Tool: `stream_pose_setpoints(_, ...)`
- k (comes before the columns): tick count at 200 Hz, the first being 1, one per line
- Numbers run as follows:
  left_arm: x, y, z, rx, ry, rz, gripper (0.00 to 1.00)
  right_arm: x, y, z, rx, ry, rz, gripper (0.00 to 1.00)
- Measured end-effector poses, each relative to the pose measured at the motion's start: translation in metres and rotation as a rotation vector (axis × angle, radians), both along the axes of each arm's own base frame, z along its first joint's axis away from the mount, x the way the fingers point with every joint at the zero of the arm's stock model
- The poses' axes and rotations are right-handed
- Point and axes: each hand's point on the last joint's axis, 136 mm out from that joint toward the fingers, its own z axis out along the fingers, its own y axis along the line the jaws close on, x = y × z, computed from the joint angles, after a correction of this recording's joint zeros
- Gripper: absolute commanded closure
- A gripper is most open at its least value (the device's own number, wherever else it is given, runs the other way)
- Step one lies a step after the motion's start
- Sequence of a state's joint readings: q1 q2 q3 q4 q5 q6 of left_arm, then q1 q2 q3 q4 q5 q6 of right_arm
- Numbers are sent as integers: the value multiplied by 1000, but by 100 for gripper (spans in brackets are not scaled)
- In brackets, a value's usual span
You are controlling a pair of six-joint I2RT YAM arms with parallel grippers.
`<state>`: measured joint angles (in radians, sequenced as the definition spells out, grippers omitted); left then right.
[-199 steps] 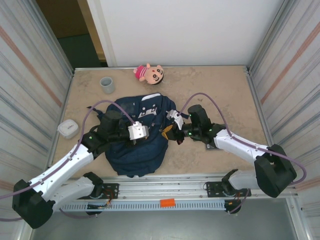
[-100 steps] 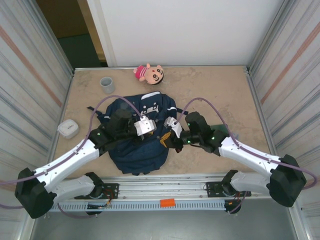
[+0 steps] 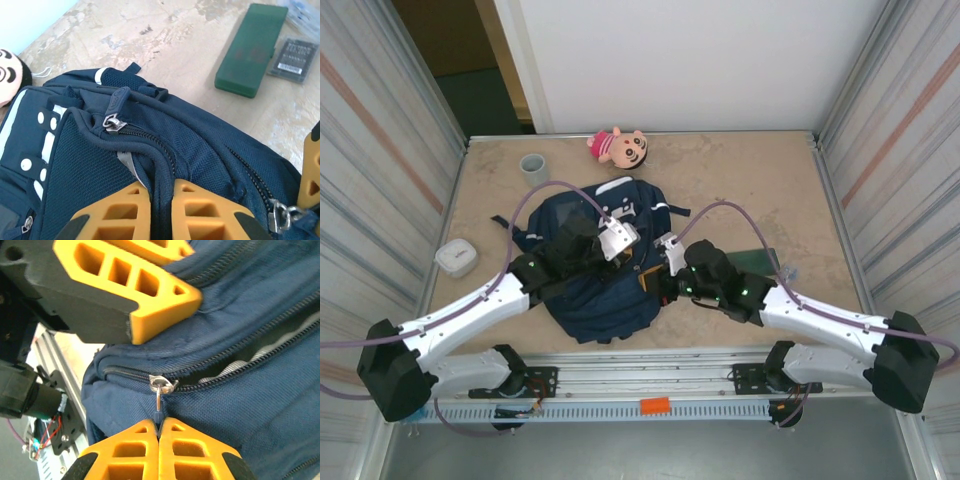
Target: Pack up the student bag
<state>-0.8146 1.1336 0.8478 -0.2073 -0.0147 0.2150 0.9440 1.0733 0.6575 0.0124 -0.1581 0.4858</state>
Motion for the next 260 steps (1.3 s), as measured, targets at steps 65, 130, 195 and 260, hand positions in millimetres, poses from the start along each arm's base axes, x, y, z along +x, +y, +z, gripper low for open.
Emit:
stream_pose_setpoints(65,3,9,9,-130,91,214,100,26,-23,13,24,42,-36,100)
stream_pose_setpoints(130,25,7,14,-134,161,387,100,20,-8,24,17,9,-1,100)
stream_pose_setpoints(195,30,5,12,-183,203,454,100,7,3,19,7,28,-2,100)
stream_pose_setpoints(260,35,5,17,-249,217,500,100,10,2,0,-82,3,-89,90)
